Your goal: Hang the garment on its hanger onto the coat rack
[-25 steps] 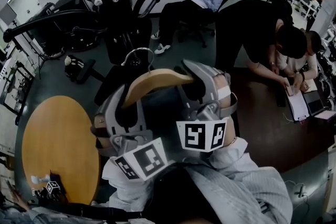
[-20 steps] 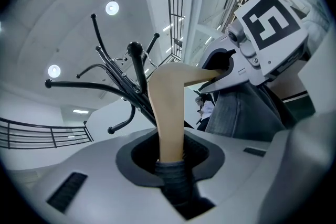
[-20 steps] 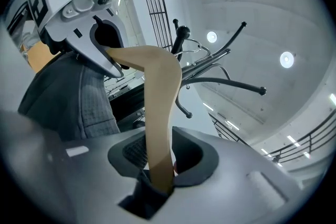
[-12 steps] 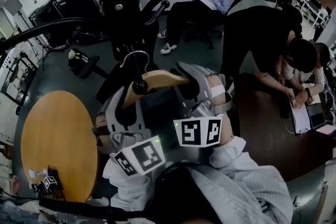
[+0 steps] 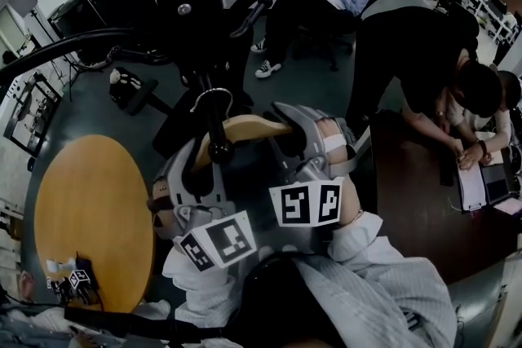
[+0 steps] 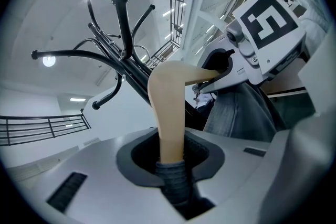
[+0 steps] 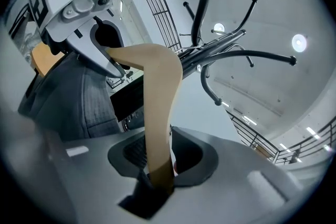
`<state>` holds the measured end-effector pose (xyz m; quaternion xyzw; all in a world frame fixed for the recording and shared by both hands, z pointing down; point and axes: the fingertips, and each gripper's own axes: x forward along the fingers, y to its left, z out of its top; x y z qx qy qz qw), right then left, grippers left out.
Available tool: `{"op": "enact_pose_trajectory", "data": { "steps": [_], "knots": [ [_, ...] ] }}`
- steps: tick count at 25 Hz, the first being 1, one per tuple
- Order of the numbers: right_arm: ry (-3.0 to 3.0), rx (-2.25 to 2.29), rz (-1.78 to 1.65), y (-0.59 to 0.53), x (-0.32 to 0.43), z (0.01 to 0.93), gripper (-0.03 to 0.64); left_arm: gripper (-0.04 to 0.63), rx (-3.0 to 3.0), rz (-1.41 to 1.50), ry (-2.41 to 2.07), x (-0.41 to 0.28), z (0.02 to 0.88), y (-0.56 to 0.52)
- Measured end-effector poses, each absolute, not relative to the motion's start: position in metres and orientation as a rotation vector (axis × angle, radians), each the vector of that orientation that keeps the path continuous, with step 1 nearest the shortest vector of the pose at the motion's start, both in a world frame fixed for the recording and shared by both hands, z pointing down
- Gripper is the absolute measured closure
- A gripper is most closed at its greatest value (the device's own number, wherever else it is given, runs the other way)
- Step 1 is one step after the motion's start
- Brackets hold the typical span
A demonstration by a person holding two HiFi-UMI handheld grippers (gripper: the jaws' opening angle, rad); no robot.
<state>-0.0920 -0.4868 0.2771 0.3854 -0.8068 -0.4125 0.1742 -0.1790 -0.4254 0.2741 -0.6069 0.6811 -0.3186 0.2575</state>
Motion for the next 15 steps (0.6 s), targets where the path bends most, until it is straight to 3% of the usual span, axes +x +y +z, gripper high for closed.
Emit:
{"op": "enact_pose_trajectory", "data": {
  "steps": [15],
  "knots": [
    [-2.306,1.115,-1.233,-0.4835,-0.0976,0.2782,0.526,0.512,-1.567,-0.817,1.845,-0.1858,0.2735,-0.4228]
  ]
}}
